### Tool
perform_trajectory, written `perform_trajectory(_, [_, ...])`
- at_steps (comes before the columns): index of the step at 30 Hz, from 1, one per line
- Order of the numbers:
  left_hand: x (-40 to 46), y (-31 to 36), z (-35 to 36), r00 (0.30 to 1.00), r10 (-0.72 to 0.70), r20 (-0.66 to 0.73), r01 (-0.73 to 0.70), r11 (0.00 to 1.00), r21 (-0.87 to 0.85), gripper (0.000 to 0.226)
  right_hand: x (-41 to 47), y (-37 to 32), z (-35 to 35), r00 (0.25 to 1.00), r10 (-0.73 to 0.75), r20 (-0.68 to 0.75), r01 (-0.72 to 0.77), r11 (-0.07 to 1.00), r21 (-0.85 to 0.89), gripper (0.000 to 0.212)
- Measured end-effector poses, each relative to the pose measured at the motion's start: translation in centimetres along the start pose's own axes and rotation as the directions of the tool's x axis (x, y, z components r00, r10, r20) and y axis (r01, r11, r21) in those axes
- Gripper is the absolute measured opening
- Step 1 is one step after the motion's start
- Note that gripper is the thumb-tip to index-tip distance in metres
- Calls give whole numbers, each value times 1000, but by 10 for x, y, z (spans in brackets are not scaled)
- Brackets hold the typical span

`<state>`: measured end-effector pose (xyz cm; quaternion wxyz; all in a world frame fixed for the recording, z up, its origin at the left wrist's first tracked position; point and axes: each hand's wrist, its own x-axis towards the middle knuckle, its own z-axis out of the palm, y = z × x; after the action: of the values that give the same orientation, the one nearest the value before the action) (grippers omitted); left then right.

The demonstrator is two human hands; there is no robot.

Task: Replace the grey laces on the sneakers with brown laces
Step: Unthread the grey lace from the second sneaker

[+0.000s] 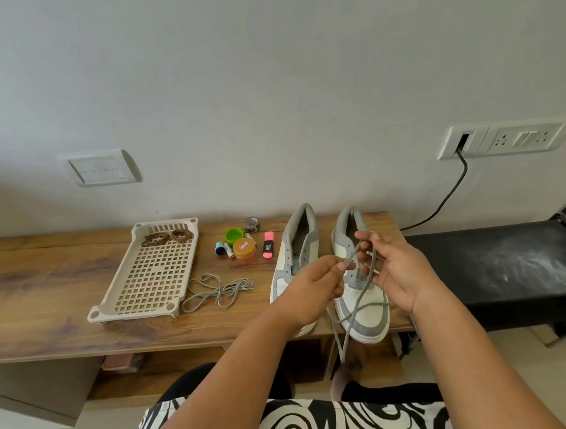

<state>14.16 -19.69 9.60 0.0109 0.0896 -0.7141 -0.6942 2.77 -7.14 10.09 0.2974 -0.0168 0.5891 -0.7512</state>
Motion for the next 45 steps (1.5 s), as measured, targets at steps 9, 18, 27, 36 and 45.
perform_trajectory(9, [1, 9, -11, 995, -73, 74, 97, 912, -399, 32, 1, 10, -1, 981, -172, 90, 187, 716, -672, 38])
perform_trajectory(18, [4, 9, -20, 991, -118, -68, 52, 791, -609, 28, -9, 30, 29, 917, -157, 366, 384, 590, -710, 20])
perform_trajectory(27, [6, 3, -22, 971, 13, -239, -105, 920, -378, 47, -17, 25, 31, 908, 24, 419, 321, 602, -731, 19])
perform_trajectory(36, [5, -6, -26, 967, 239, -89, -141, 791, 596, 66, -20, 8, 21, 912, 100, 398, 156, 811, -564, 24])
perform_trajectory(45, [4, -8, -12, 990, 1, 141, -103, 688, 718, 53, -19, -13, 7, 963, 175, 203, -177, 984, -4, 21])
